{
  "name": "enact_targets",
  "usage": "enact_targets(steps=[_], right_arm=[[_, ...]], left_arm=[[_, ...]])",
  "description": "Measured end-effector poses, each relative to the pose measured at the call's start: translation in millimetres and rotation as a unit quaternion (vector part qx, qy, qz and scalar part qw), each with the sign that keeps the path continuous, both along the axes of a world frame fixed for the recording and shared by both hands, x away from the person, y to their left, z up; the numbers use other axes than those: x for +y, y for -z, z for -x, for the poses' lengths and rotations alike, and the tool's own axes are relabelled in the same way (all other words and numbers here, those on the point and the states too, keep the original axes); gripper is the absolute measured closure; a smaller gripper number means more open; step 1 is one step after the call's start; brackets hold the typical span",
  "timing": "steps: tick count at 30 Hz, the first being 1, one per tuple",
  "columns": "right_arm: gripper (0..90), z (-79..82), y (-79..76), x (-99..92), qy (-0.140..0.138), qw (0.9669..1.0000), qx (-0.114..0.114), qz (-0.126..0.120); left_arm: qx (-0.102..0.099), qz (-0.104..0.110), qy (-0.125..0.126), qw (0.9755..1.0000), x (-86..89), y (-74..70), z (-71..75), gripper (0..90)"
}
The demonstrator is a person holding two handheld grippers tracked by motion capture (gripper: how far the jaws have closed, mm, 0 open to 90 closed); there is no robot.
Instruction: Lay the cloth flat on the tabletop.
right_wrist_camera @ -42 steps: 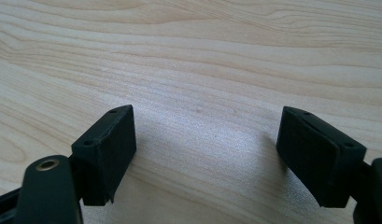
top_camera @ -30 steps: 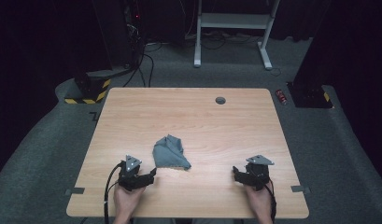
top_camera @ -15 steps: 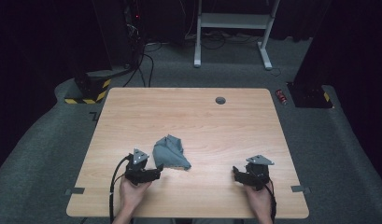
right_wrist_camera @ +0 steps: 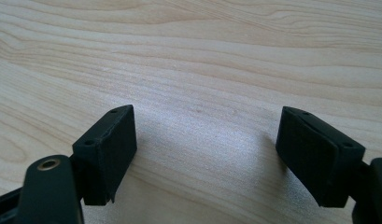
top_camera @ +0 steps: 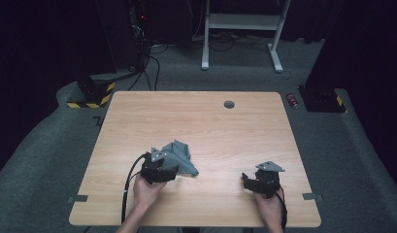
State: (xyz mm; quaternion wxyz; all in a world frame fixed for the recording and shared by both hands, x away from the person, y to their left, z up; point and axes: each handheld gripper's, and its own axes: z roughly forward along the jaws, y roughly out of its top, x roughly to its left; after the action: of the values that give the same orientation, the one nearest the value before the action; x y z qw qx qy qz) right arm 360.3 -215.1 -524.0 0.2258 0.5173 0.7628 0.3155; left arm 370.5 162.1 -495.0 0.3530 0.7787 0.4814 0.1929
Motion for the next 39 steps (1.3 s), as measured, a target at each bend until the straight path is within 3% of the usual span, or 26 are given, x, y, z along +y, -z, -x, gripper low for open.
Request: enact_targets(steps=[10,16,19,25,28,39], right_arm=[[20.0,0.0,0.1,0.0,0.0,1.0,0.0,0.0],[20.0,0.0,0.1,0.0,0.0,1.0,-0.001,0.0],[20.0,0.0,0.1,0.0,0.0,1.0,-0.001,0.0],[20.3,0.0,0.1,0.0,0.0,1.0,-0.001,0.0],[20.3,0.0,0.1,0.1,0.0,1.0,-0.001,0.0],[20.3,0.1,0.1,0.1,0.0,1.0,-0.001,0.0]], left_arm=[[0.028,-0.021,-0.01,0.9993,-7.5,11.1,-18.1,31.7],[0.045,-0.024,-0.002,0.9987,-8.5,16.7,-24.8,44.0],[0.044,-0.029,0.004,0.9986,-8.7,15.7,-26.5,54.5],[0.048,-0.015,0.02,0.9985,-6.8,14.6,-27.2,79.2],[0.043,-0.013,0.028,0.9986,-6.9,13.1,-26.2,82.2],[0.022,0.023,0.067,0.9973,-16.2,1.7,-18.6,83.7]])
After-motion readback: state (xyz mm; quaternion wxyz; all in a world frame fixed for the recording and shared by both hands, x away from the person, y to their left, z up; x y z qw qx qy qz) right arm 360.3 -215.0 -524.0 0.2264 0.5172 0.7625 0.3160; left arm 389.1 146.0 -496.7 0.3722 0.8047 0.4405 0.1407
